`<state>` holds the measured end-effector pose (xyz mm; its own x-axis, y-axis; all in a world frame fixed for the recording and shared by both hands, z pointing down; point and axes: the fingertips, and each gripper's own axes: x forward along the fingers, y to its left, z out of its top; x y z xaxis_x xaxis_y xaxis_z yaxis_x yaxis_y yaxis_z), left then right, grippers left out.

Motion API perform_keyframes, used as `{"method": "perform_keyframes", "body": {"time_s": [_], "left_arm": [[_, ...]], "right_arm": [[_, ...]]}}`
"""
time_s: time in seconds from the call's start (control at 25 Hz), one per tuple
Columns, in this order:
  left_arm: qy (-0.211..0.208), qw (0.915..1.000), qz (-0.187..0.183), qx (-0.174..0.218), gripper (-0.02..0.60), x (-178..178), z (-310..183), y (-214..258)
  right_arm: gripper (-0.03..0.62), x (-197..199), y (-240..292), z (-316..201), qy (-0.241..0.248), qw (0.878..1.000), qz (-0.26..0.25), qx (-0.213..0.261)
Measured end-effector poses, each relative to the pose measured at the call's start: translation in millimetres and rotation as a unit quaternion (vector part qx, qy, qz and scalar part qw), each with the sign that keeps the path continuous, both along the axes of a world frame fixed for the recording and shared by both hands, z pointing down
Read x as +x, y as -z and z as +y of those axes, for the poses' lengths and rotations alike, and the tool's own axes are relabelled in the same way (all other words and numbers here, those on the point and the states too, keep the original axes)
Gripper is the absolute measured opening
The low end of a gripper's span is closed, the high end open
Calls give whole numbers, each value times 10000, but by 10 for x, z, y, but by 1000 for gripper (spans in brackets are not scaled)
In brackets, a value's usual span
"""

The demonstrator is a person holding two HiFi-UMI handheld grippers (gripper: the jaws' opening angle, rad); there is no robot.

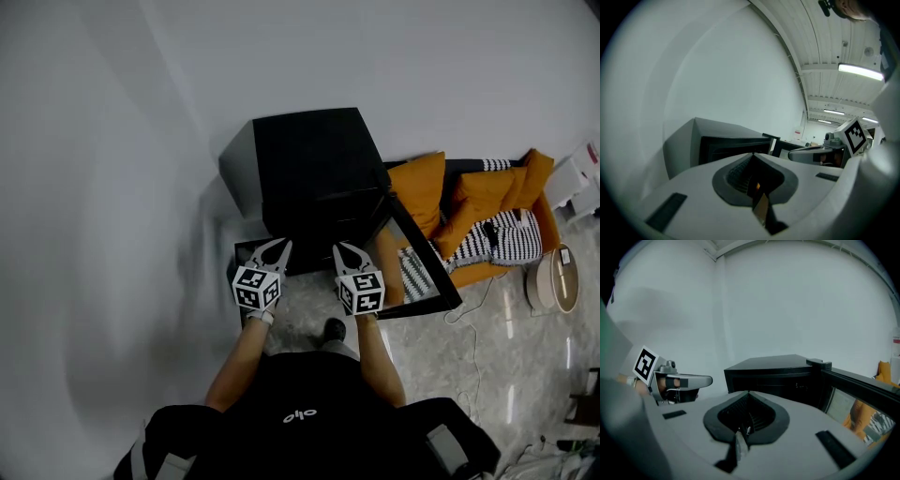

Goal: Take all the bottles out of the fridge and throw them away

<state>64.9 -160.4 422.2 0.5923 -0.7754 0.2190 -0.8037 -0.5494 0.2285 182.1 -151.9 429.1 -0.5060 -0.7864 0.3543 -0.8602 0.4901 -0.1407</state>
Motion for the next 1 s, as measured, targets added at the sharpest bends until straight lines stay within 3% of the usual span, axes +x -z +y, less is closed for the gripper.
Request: {"method": "perform_keyframes", "body": {"time_s": [1.0], "left_arm": [[23,10000,27,49,6,28,10,-2]], "right_arm": [[9,18,-12,-27,98,9998,179,-14]]}}
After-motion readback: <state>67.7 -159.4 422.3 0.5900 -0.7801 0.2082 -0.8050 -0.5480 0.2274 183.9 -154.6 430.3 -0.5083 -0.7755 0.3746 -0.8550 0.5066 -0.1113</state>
